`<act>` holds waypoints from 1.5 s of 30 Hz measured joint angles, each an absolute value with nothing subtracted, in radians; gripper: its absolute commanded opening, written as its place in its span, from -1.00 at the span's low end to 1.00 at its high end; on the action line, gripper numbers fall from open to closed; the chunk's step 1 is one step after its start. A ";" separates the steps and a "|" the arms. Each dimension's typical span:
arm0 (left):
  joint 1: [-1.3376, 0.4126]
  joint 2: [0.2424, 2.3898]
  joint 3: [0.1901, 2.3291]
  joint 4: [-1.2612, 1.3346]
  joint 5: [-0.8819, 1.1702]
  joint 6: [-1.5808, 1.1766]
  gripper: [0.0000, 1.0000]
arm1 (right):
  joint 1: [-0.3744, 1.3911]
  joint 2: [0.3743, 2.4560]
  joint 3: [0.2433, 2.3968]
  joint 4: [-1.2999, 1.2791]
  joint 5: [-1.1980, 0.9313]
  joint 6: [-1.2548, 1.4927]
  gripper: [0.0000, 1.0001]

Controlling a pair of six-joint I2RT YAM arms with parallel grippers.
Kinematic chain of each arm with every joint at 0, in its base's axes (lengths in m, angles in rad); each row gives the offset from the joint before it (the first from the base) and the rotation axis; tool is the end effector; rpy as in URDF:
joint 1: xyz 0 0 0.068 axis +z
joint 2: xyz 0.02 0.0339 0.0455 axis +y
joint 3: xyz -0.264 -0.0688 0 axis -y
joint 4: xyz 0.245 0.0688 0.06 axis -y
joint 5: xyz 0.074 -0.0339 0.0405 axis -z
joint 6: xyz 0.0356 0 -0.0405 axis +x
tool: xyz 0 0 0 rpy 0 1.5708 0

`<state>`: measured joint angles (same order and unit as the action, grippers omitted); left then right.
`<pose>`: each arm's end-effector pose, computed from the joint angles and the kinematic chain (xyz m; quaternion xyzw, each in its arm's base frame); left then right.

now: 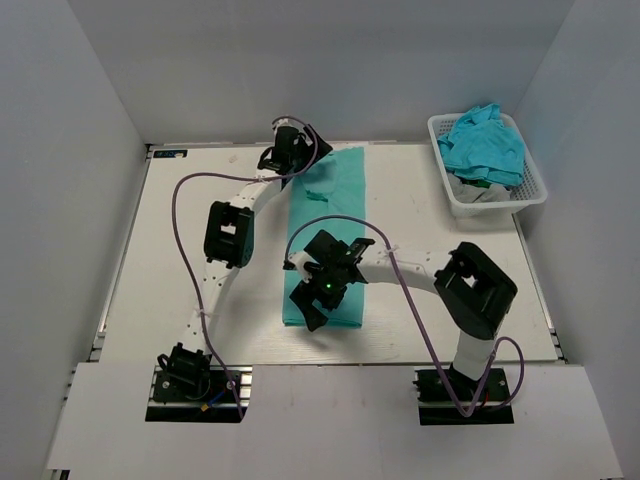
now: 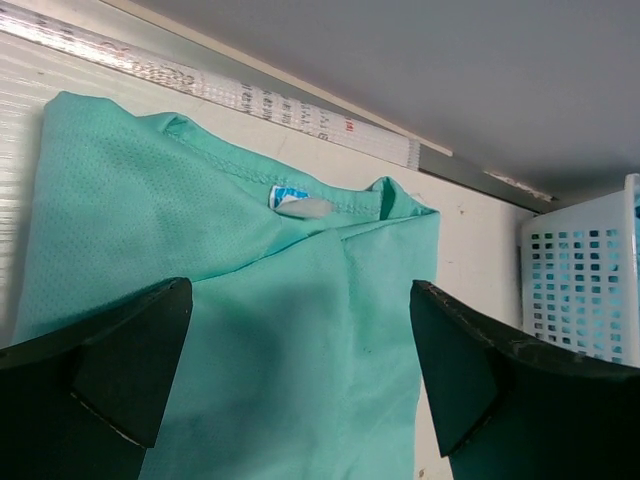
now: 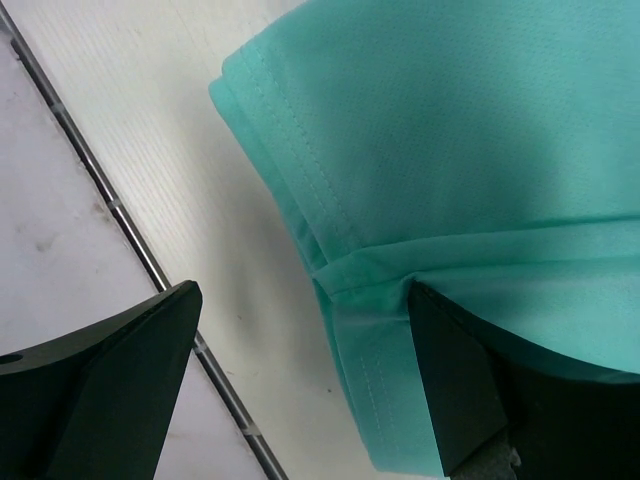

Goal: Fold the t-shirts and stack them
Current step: Rotate the tshirt 90 degrees, then grab the bottom of the folded rectangular tshirt with both arms

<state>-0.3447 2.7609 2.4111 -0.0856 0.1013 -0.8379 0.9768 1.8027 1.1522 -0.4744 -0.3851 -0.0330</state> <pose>0.5776 -0.2112 0.1378 -0.1792 0.8232 -0.3348 0.4220 0.1893 0.3043 0.1733 -0.5001 0.8173 0.2649 0.1085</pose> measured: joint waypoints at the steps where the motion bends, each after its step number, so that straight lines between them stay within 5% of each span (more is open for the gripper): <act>1: -0.342 2.755 2.411 -0.100 0.097 -0.830 0.99 | 0.979 1.795 1.153 -0.475 -0.376 -0.024 0.79; 6: -0.319 2.644 2.364 -0.203 0.088 -0.765 0.99 | 0.982 1.694 1.158 -0.476 -0.285 0.061 0.79; 13: -0.297 2.096 2.027 -0.398 0.030 -0.661 0.99 | 0.975 1.499 1.150 -0.513 -0.030 0.310 0.79; 21: -0.350 1.479 1.374 -0.551 0.183 -0.630 0.99 | 0.901 1.294 0.983 -0.621 0.141 0.537 0.79; 29: -0.429 1.401 0.811 -0.725 0.345 -0.641 0.99 | 0.862 1.356 0.903 -0.650 0.012 0.565 0.79; 36: -0.484 1.273 0.724 -0.701 0.383 -0.659 0.99 | 0.862 1.444 0.902 -0.641 -0.068 0.558 0.79; 45: -0.559 1.412 0.689 -0.641 0.381 -0.671 0.99 | 0.862 1.536 0.903 -0.619 -0.122 0.532 0.79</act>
